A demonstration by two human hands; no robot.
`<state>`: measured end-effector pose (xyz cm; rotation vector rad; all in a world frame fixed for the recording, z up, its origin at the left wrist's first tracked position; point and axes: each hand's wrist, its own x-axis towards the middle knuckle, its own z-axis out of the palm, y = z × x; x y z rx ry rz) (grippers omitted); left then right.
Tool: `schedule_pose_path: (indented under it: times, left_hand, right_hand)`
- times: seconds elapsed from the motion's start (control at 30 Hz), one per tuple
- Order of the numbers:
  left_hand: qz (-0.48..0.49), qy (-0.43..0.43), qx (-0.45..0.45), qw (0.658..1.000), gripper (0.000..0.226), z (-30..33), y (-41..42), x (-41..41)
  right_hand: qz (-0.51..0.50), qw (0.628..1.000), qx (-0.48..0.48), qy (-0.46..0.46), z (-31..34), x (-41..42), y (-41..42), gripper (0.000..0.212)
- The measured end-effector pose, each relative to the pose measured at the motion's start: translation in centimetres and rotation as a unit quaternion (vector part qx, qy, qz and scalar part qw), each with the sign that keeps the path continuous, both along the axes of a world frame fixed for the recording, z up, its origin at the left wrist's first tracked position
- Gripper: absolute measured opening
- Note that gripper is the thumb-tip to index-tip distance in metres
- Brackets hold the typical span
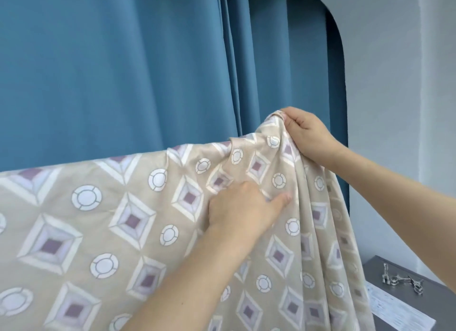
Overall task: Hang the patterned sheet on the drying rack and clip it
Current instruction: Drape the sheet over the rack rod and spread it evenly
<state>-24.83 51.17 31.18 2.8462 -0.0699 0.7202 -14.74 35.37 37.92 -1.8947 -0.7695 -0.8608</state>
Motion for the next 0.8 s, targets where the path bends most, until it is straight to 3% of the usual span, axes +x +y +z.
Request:
schedule_pose_path:
  times: [0.17,0.27,0.37,0.4,0.53,0.63,0.7,0.8]
  left_hand:
    - [-0.087,0.062,-0.181,0.978,0.030,-2.2,0.6,2.1]
    - [-0.113,0.041,-0.219,0.968,0.037,-1.7,0.4,1.9]
    - [-0.084,0.048,-0.131,0.987,0.073,-1.4,-1.0,1.1]
    - [-0.073,0.051,-0.088,0.992,0.076,-1.6,-1.6,0.9]
    - [-0.057,-0.027,0.006,0.998,0.034,-2.1,-2.6,0.6]
    - [-0.075,-0.052,-0.093,0.991,0.027,-1.9,-1.2,1.2]
    - [-0.112,-0.027,-0.236,0.965,0.026,-0.8,-0.5,1.1]
    - [-0.175,-0.009,-0.491,0.853,0.021,1.6,-0.6,0.1]
  right_hand:
    - [0.004,1.000,0.002,0.022,0.1,0.5,-0.2,0.029]
    - [0.017,0.998,0.013,0.056,-0.3,0.8,-0.3,0.030]
    - [0.053,0.995,0.037,0.075,-0.9,0.8,0.3,0.030]
    - [0.065,0.993,0.049,0.080,-1.0,0.7,0.5,0.030]
    - [0.083,0.990,0.077,0.088,-1.5,0.9,0.5,0.036]
    - [0.059,0.991,0.082,0.084,-1.9,1.3,0.1,0.043]
    - [0.019,0.993,0.081,0.082,-2.0,1.4,-0.1,0.045]
    - [-0.097,0.992,0.084,0.012,-2.4,1.0,-0.1,0.036]
